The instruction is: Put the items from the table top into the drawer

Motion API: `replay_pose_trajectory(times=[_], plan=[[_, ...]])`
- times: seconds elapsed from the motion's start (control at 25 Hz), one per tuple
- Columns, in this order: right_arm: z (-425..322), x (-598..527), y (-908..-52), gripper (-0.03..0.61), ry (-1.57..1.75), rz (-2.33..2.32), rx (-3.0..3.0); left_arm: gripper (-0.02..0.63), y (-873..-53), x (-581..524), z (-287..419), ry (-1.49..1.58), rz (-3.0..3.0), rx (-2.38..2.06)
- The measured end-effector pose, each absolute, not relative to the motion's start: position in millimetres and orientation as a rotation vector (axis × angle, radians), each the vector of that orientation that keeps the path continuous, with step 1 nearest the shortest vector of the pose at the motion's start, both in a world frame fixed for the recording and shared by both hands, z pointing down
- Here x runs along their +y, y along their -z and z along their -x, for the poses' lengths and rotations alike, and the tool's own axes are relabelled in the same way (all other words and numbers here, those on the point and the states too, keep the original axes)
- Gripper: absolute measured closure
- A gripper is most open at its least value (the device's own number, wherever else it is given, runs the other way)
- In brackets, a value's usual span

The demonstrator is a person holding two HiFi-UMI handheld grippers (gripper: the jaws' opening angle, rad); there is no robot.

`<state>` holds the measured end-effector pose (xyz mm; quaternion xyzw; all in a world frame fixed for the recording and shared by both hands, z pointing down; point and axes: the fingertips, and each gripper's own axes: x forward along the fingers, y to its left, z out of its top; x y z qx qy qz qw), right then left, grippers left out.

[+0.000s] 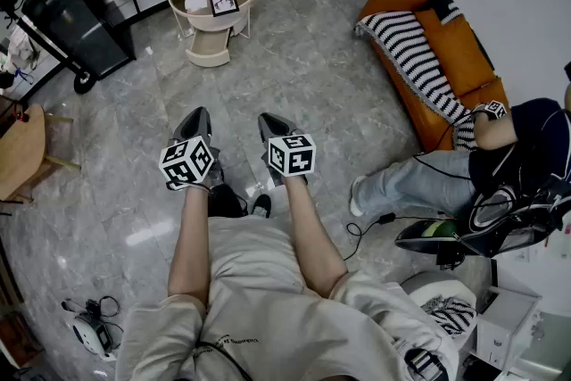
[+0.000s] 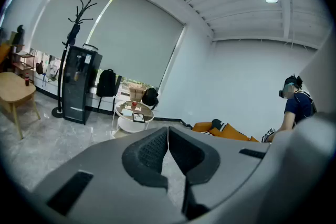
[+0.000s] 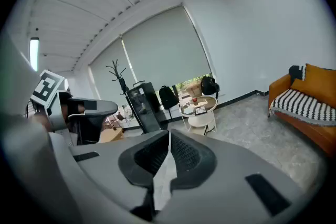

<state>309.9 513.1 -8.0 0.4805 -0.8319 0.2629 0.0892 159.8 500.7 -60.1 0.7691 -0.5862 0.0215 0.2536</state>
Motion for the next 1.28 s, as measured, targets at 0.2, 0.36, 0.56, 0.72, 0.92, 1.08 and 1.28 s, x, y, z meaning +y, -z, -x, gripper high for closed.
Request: replay_pose_trajectory(times=[0.2, 0.36, 0.56, 0.72, 0.92, 1.08, 1.28], plan=[[-311, 507, 19, 0.537, -0.781, -1.406, -2.548, 0.592, 62, 496, -171, -0.112, -2.129, -1.585], [-308, 507, 16, 0.537, -0.779, -1.395, -2.537, 0.591, 62, 500, -171, -0.133, -2.149, -1.585], [-288, 501, 1, 0.537, -0.866, -1.395, -2.543, 0.591, 45, 497, -138, -0.191, -2.104, -1.638], [-305, 481, 0, 0.535, -0.908, -1.446, -2.524, 0.591, 36, 483, -146, -0.187, -2.081, -1.620], [-306, 462, -13, 0.535, -0.883, -1.447, -2.468, 0.591, 33, 443, -140, -0.180, -2.080, -1.619], [-303, 434, -17, 0.535, -0.894, -1.467, -2.427, 0.591, 33, 407, -132, -0.159, -2.070, -1.616], [-271, 382, 2, 0.535, -0.802, -1.401, -2.466, 0.591, 47, 348, -114, -0.160, -2.095, -1.645]])
